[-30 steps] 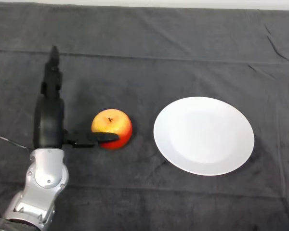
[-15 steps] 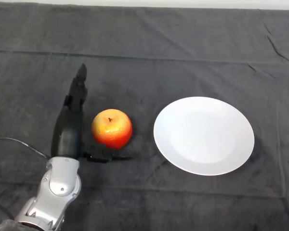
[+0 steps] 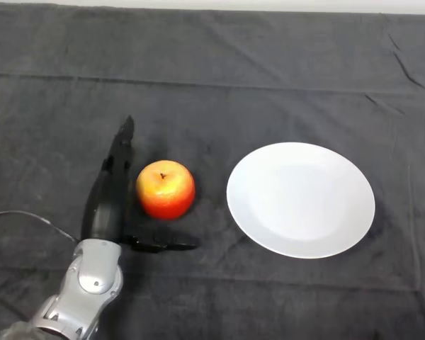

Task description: Move the apple to the plate

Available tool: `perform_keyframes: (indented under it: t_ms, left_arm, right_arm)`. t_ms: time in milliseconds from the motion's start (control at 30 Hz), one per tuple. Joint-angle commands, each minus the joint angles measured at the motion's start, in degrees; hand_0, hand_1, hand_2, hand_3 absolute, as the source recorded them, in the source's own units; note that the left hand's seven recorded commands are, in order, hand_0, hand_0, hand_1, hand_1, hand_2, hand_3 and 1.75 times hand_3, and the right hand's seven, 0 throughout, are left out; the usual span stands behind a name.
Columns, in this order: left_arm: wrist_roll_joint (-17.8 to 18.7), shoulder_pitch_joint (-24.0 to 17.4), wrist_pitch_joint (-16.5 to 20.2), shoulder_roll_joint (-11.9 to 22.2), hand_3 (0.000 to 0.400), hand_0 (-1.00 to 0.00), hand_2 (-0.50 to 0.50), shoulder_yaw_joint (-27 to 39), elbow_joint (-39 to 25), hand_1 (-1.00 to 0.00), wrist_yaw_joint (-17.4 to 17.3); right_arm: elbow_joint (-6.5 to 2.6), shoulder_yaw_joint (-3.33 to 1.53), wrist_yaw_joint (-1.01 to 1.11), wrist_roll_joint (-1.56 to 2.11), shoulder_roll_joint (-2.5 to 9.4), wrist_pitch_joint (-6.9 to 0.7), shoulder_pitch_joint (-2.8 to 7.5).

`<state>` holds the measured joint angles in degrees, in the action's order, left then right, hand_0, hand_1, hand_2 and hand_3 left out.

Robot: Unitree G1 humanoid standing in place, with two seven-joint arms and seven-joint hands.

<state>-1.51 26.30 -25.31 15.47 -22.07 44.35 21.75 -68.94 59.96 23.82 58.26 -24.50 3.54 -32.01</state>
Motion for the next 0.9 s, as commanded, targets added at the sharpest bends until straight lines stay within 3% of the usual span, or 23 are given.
perform_keyframes:
  t_ms: [33,400,900]
  left_arm:
    - [0.51,2.23,0.38,0.67,0.4,-1.0,0.0,-1.41,1.93,-1.0,-0.05]
    - [0.58,2.64,0.62,1.63,0.4,-1.0,0.0,-2.13,0.83,-1.0,-0.09]
    - [-1.23,5.12,5.48,2.79,0.4,-1.0,0.0,-1.3,-7.42,-1.0,0.58]
  right_arm:
    - [2.22,0.58,-0.28,0.6,0.44,0.45,0.56]
    - [2.18,0.58,-0.26,0.62,0.42,0.46,0.55]
    - [2.22,0.56,-0.27,0.62,0.44,0.46,0.57]
